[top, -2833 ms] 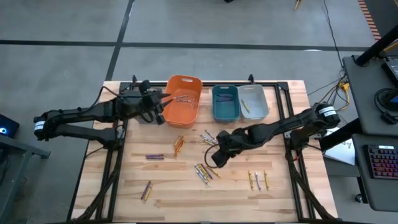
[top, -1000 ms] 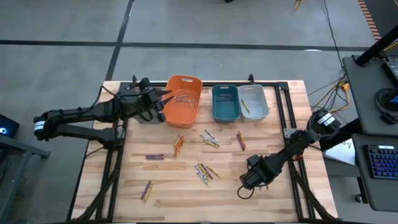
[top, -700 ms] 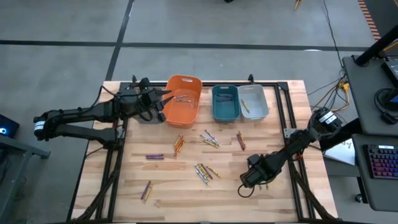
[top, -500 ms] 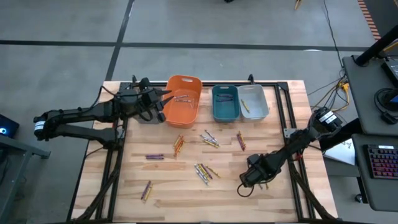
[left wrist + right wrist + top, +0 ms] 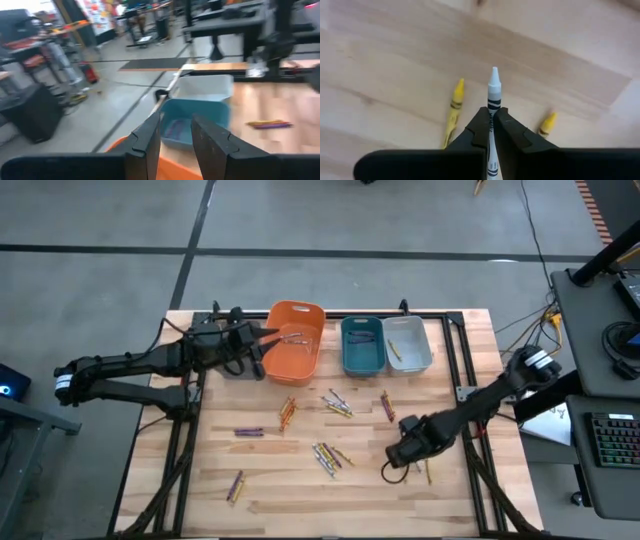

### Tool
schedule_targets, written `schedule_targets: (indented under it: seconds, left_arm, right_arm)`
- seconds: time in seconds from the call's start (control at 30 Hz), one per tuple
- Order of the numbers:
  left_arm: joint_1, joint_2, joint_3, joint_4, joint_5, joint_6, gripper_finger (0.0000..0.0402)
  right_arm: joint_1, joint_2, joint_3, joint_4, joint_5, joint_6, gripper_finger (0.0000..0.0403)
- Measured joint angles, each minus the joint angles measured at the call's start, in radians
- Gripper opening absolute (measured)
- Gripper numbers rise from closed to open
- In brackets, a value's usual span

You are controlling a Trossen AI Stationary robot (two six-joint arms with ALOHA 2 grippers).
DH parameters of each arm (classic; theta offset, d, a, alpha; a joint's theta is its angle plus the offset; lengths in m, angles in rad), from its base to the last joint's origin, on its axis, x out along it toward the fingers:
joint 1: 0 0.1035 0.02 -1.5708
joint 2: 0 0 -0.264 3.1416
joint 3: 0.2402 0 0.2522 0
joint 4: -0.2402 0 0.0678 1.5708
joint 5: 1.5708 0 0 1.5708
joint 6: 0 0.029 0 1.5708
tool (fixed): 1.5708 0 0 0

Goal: Sort crayons
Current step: Put the white crayon into the orange bin

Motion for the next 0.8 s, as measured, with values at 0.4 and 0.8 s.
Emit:
schedule_targets:
  seconds: [0.4, 0.8]
  left_arm:
    - [-0.019, 0.0, 0.0, -0.002, 0.074, -0.094, 0.0091]
    - [-0.094, -0.006, 0.0, -0.011, 0.074, -0.145, 0.0091]
  right_arm:
    - [-0.211, -0.224, 0.001, 0.099, 0.346, -0.398, 0.001]
    - [-0.55, -0.212, 0.002, 0.52, 0.227, -1.02, 0.001]
